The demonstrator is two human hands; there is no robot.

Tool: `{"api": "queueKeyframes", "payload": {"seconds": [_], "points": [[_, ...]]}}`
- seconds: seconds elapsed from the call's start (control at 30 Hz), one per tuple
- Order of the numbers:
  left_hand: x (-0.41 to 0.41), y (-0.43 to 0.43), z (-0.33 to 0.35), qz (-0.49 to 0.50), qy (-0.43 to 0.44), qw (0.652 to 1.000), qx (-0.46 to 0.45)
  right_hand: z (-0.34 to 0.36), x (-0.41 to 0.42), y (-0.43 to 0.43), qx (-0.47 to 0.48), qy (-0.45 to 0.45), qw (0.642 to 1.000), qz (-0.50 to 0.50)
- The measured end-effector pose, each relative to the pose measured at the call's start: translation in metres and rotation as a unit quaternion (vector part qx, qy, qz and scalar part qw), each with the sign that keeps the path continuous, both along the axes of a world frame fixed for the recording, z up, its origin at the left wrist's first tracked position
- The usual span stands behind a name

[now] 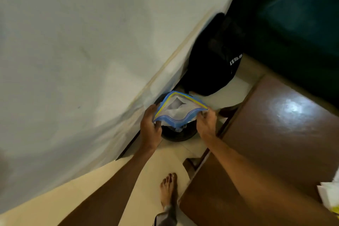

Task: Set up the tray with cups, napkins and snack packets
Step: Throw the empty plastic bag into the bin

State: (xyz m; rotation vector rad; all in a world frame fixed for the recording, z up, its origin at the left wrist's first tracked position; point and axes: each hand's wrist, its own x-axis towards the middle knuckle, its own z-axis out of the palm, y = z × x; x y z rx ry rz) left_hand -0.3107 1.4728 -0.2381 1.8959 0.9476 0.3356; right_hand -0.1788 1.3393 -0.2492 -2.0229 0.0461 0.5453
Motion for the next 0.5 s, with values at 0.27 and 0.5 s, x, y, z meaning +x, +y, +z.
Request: {"api": "queueKeyframes", "payload": {"seconds": [0.27,0.5], "points": [[0.005,0.011,-0.084,0.026,0.149,0.984,-0.089,-0.072,0.012,0.027,-0.006,0.237,0.970,-0.056],[-0.032,-0.015,-0.016,-0.005,0.089,0.996,-0.023,-0.003,-0.004,0.004,-0.033,0.255,0.965,-0.060]]}}
